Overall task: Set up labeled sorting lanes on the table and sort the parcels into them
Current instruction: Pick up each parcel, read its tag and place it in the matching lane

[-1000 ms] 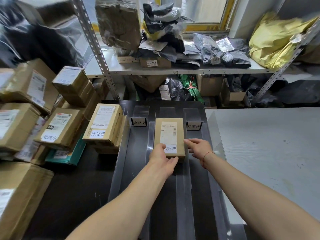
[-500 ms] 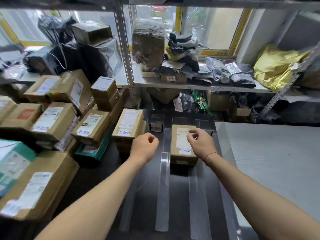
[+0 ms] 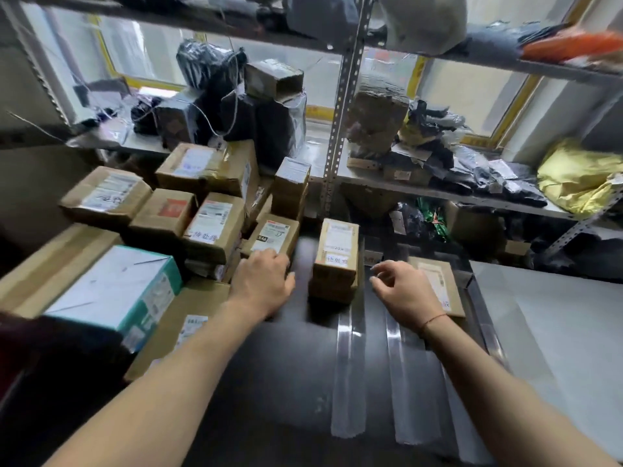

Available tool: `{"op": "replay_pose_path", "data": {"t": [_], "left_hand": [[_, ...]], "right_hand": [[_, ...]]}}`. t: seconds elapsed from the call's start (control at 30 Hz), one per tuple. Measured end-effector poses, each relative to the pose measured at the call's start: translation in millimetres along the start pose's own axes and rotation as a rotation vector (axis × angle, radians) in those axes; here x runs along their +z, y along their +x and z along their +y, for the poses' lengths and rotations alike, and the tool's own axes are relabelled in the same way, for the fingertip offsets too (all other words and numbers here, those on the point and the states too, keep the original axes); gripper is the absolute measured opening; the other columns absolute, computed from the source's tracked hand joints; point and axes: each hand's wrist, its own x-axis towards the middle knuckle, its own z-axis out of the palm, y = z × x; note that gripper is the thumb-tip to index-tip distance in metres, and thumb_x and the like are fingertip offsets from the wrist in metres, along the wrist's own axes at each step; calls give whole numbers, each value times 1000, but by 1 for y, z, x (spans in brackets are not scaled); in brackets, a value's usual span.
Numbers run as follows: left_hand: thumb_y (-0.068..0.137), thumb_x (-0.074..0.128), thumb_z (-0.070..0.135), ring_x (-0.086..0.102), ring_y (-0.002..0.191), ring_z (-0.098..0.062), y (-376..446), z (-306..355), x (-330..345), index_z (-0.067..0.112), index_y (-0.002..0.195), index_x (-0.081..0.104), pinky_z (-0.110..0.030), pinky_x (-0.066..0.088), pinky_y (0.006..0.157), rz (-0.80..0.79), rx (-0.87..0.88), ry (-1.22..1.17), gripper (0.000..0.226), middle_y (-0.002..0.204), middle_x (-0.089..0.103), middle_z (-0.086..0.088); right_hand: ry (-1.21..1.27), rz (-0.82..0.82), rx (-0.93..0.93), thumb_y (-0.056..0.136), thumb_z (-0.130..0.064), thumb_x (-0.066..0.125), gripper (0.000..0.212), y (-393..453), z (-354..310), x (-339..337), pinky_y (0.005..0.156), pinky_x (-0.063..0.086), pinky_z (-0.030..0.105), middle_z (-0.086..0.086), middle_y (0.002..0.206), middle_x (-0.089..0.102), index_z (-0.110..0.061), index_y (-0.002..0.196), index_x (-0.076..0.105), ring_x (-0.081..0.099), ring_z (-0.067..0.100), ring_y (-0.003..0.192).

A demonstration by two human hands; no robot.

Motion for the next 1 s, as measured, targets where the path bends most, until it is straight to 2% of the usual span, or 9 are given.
{"op": "replay_pose_path", "data": {"t": [0.1,0.27,0.4,0.47,0.57,0.67,0.73,0.87,1.0], "left_hand": [[101,55,46,58,114,-29,-5,-31,-10,17,123,67,-43,52,93,-10,-33,-24,38,124,65,-6],[102,55,47,57,114,-26,-12,-64,-26,20,126,67,-44,53,96,-15,-85,-51,38,122,65,-4],[102,56,47,56,115,-21,-16,-94,-47,23,125,67,-42,54,97,14,-160,-71,35,124,64,0],[102,57,44,56,116,-21,-15,-114,-59,22,125,68,-40,54,96,28,-176,-91,33,125,63,0],[101,59,43,55,120,-21,-5,-154,-74,22,127,68,-42,53,99,35,-206,-107,35,126,63,0],[100,61,44,56,119,-24,17,-196,-79,20,125,69,-43,52,100,1,-227,-82,36,126,64,-3],[100,62,43,57,119,-26,34,-216,-79,18,128,67,-42,52,101,-51,-209,-84,38,126,64,-6],[100,64,40,54,127,-26,62,-246,-73,21,137,64,-39,46,107,-128,-76,-105,41,136,63,-4],[101,63,35,48,131,-24,90,-271,-71,21,140,63,-38,40,112,-96,56,-122,41,143,60,-1]], "right_hand": [[0,-17,-15,99,-34,68,19,-1,-31,13,80,54,22,-6,105,70,-24,115,73,66,9,92],[36,-76,-64,100,-35,68,23,17,-64,29,91,58,34,-6,110,71,-23,119,74,68,14,102],[86,-111,-144,100,-34,68,21,42,-99,47,88,60,35,-7,105,73,-24,116,75,68,10,94],[105,-125,-161,100,-33,69,19,52,-117,60,83,59,29,-6,105,75,-24,114,76,68,8,91],[135,-168,-151,100,-33,69,19,62,-143,85,70,48,10,-9,103,73,-24,116,75,66,1,87],[146,-185,-139,101,-34,68,15,76,-170,113,60,45,5,-11,102,70,-28,114,72,63,-6,85],[195,-200,-89,100,-36,67,15,87,-190,133,67,50,9,-9,103,71,-28,113,69,64,-3,88],[217,-229,90,97,-43,71,26,115,-234,174,83,58,31,-5,105,68,-24,113,63,66,11,96],[292,-256,311,98,-48,69,39,136,-261,211,63,44,26,-4,102,62,-19,120,54,60,8,87]]}}
